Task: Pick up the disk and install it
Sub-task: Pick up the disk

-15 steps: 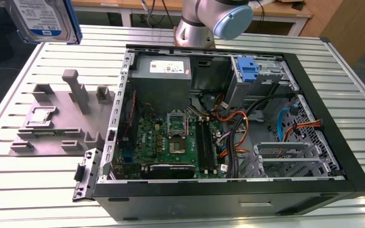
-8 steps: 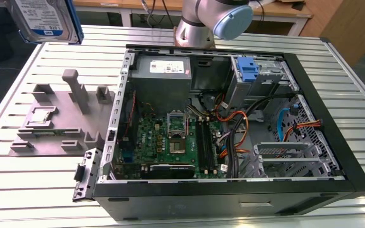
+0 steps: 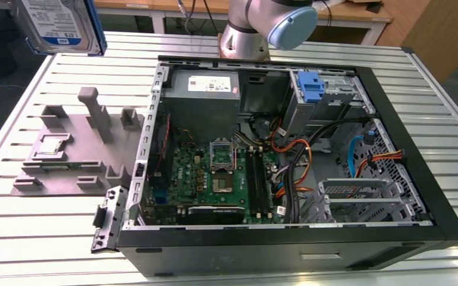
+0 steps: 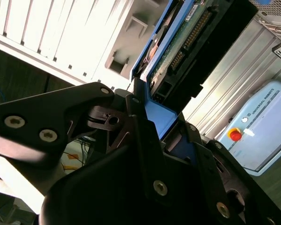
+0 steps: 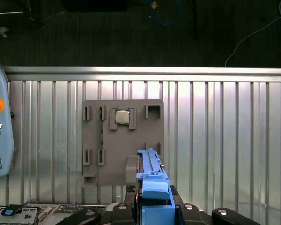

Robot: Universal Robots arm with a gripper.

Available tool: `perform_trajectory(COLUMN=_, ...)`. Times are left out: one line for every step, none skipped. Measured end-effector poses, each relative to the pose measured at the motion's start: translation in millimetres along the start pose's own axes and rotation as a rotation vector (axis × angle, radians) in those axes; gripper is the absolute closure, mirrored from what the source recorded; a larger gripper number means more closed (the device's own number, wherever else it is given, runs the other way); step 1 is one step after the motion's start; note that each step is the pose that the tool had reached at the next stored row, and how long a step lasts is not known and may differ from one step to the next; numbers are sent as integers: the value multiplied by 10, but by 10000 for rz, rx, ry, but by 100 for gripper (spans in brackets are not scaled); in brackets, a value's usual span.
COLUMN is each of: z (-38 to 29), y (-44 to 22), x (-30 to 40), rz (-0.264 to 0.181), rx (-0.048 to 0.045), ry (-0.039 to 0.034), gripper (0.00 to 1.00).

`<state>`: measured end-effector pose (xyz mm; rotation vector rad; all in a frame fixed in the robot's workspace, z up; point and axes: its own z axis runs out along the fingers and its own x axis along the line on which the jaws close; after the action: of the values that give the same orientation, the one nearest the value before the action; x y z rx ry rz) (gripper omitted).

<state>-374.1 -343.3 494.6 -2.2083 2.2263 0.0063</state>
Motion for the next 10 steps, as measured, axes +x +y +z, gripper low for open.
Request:
perform_trajectory(z=0, y=-4, x=0, rz=0, rx=1, ry=0, gripper=63)
perform_trajectory(z=0, y=-8, x=0, rz=1, rx=1, ry=-1, gripper=63)
perform_trajectory(z=0, y=-12, x=0, rz=0, rx=1, ry=0, gripper=63)
perform_trajectory(z=0, y=-16, x=0, rz=0, rx=1, ry=0, gripper=63)
perform_trajectory(z=0, y=-19, x=0, rz=0, rx=0, ry=0, gripper=63)
perform_trajectory(z=0, y=-22, x=0, rz=0, rx=1, ry=-1, gripper=63)
perform_trajectory(z=1, y=-26, x=0, rz=1, rx=1, ry=0, gripper=63)
perform_trajectory(z=0, y=-29, x=0, rz=0, rx=0, ry=0, gripper=63)
perform_trajectory(z=0, y=-33, x=0, rz=0, rx=0, ry=0, gripper=63)
perform_trajectory(z=1, y=-36, x=0, rz=0, rx=1, ry=-1, gripper=63)
